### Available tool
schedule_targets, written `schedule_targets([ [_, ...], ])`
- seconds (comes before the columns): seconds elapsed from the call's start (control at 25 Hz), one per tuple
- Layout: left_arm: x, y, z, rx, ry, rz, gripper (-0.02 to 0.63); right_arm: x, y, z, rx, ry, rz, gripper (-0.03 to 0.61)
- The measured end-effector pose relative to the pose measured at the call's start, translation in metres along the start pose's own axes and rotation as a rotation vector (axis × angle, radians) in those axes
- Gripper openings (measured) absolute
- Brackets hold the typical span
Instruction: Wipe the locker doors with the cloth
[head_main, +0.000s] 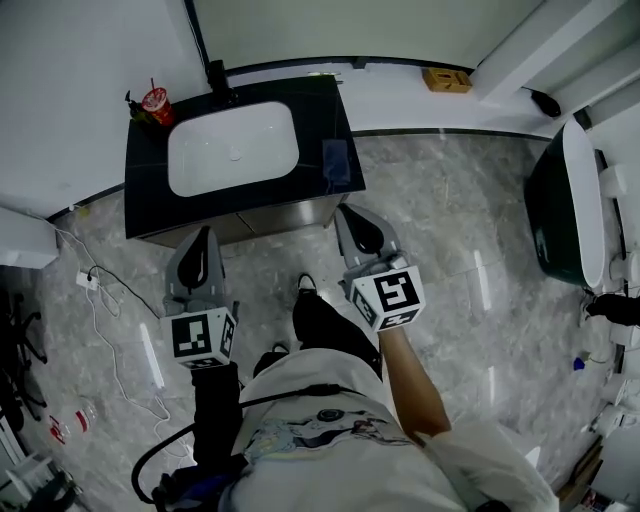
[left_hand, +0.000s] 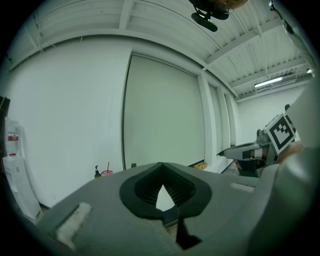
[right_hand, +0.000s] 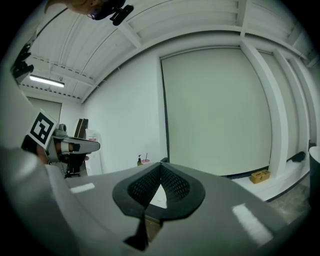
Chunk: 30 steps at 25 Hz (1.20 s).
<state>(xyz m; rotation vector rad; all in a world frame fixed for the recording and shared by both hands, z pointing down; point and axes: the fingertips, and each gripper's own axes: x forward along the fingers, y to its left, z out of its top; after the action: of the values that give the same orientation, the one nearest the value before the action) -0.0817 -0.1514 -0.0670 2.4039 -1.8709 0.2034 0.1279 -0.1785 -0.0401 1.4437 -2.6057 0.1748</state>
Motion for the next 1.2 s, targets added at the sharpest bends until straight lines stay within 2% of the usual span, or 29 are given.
schedule_targets([
  [0.28, 0.078, -0.001, 0.012, 0.025, 0.003, 0.016, 0.002, 0.067, -0.065, -0.021, 0.046, 0.093, 0.021, 0.005],
  [0.48, 0.107, 0.007, -0.002, 0.01, 0.057, 0.025, 0.002, 0.111, -0.112, -0.082, 0.088, 0.224, 0.0, 0.005],
  [0.52, 0.11, 0.01, -0.004, 0.011, 0.066, 0.031, 0.002, 0.122, -0.121, -0.1, 0.108, 0.263, 0.0, 0.013],
  [0.56, 0.112, 0.012, -0.006, 0.011, 0.076, 0.038, 0.002, 0.133, -0.13, -0.118, 0.13, 0.307, 0.003, 0.073],
  [0.6, 0.114, 0.015, -0.008, 0.009, 0.088, 0.045, 0.002, 0.142, -0.139, -0.137, 0.146, 0.352, 0.005, 0.102],
  [0.72, 0.121, 0.023, -0.02, 0.006, 0.119, 0.063, 0.002, 0.17, -0.165, -0.186, 0.156, 0.472, -0.008, 0.139],
  [0.92, 0.127, 0.022, -0.037, -0.002, 0.174, 0.072, 0.002, 0.194, -0.188, -0.252, 0.175, 0.653, -0.014, 0.187],
  [1.2, 0.136, 0.024, -0.048, 0.004, 0.214, 0.064, 0.002, 0.206, -0.196, -0.302, 0.266, 0.805, -0.052, 0.214],
])
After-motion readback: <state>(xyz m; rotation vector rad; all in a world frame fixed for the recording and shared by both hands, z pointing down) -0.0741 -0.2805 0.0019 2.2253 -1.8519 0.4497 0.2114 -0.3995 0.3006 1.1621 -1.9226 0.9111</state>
